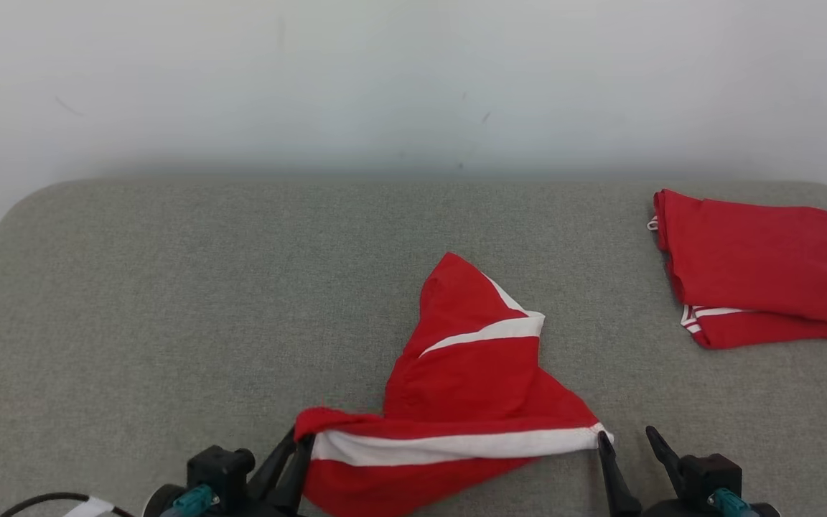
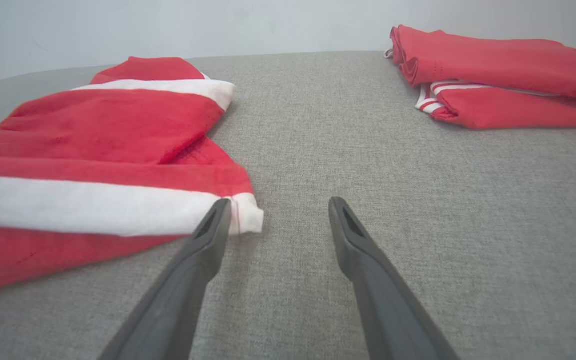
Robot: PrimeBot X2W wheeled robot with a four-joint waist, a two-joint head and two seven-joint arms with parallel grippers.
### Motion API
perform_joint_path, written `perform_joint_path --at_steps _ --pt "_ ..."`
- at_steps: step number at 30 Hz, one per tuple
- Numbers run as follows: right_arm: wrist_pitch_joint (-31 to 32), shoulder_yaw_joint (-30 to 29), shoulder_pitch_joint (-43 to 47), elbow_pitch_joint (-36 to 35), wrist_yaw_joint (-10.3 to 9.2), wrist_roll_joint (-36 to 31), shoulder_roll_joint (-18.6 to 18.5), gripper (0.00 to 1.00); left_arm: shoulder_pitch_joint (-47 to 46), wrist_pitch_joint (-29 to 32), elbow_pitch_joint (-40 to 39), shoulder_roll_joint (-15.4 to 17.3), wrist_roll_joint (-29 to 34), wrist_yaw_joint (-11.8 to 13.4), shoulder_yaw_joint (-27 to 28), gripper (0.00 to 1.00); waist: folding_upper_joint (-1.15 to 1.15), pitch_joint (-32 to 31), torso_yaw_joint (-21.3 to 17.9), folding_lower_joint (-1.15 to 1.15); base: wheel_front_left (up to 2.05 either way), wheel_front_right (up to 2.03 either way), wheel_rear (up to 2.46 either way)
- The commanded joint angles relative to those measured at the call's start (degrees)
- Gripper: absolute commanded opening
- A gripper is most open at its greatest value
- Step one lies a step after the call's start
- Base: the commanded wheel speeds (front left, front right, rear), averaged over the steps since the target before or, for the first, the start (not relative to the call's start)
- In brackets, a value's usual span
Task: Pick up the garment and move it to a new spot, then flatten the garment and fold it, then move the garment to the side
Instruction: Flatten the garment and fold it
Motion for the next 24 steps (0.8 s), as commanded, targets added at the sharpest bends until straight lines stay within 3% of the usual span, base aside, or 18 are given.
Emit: perform_joint_path --at_steps 1,5,6,7,8,24 --pt "-0.02 0.27 -0.43 0.07 -0.11 -0.01 0.30 1.00 -0.77 -0.17 1.77 -0.53 0.10 0.11 -0.34 0.00 0.00 0.14 -0.47 0.00 0.00 0.00 0.00" --pt "-0.02 0.39 -0.27 0.37 -0.11 0.30 0.61 1.00 -1.49 -0.17 5.89 -1.29 -1.09 0.11 -1.79 0.00 0.00 0.19 -0.68 0.00 0.00 0.00 0.00" --pt "-0.02 0.33 -0.17 0.34 -0.11 0.38 0.70 1.00 -1.58 -0.17 6.41 -1.45 -1.41 0.11 -1.71 0.27 0.00 0.20 -0.61 0.00 0.00 0.00 0.00" --pt "-0.02 0.15 0.02 0.29 -0.11 0.47 0.75 1.00 -1.53 -0.17 6.67 -1.55 -1.56 0.11 -1.79 0.41 0.00 0.16 -0.45 0.00 0.00 0.00 0.00" --pt "-0.02 0.04 0.28 0.25 -0.11 0.54 0.77 1.00 -1.31 -0.17 6.67 -1.49 -1.76 0.11 -2.07 1.00 0.00 0.05 -0.27 0.00 0.00 0.00 0.00" --pt "-0.02 0.13 1.96 -0.88 -0.11 0.70 0.28 1.00 7.08 -0.17 -2.04 6.85 -3.37 0.11 -10.97 1.00 0.00 -0.70 1.65 0.00 0.00 0.00 0.00"
